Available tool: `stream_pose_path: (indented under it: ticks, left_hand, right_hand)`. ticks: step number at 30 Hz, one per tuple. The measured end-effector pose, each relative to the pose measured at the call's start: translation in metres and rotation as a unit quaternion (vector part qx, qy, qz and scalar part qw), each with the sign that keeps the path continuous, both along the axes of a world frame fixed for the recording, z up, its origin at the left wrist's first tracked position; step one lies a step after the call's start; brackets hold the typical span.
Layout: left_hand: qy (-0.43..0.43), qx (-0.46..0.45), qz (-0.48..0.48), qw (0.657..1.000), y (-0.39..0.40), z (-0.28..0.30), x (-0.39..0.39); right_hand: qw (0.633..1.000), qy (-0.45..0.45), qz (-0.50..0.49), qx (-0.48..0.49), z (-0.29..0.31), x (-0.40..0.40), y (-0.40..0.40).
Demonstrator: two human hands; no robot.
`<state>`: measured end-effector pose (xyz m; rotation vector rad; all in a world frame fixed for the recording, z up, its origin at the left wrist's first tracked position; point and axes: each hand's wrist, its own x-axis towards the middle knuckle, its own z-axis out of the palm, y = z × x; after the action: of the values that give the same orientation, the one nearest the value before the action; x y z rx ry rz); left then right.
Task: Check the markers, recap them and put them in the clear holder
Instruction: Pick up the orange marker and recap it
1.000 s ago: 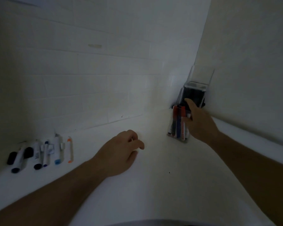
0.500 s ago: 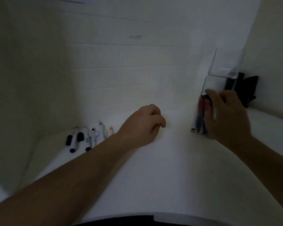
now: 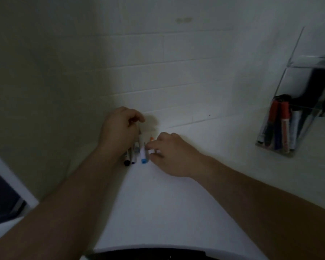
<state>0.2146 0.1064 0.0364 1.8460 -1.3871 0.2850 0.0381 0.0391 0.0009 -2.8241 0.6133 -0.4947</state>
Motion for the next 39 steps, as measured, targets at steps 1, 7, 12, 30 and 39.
stream_pose_path:
  ticks: [1,7,12,30,39]
  left_hand:
    - [0.012,0.006,0.0,1.0,0.0,0.001,-0.001]
    - [0.043,0.08,0.0,0.996,-0.006,-0.004,-0.006]
    - [-0.104,0.191,0.031,0.976,-0.009,-0.006,-0.008]
    - [-0.174,0.305,-0.031,0.936,-0.01,-0.003,-0.031]
    - [-0.114,0.141,-0.145,0.973,-0.021,-0.007,-0.055]
  right_hand:
    - [1.0,-0.006,-0.016,-0.014,0.0,0.001,-0.001]
    - [0.985,0.049,-0.142,-0.083,0.007,-0.037,-0.046]
    - [0.972,-0.038,-0.231,0.002,-0.002,-0.109,-0.071]
    - [0.966,-0.131,-0.198,0.105,-0.012,-0.117,-0.079]
    - [0.968,-0.115,-0.198,0.102,-0.01,-0.11,-0.079]
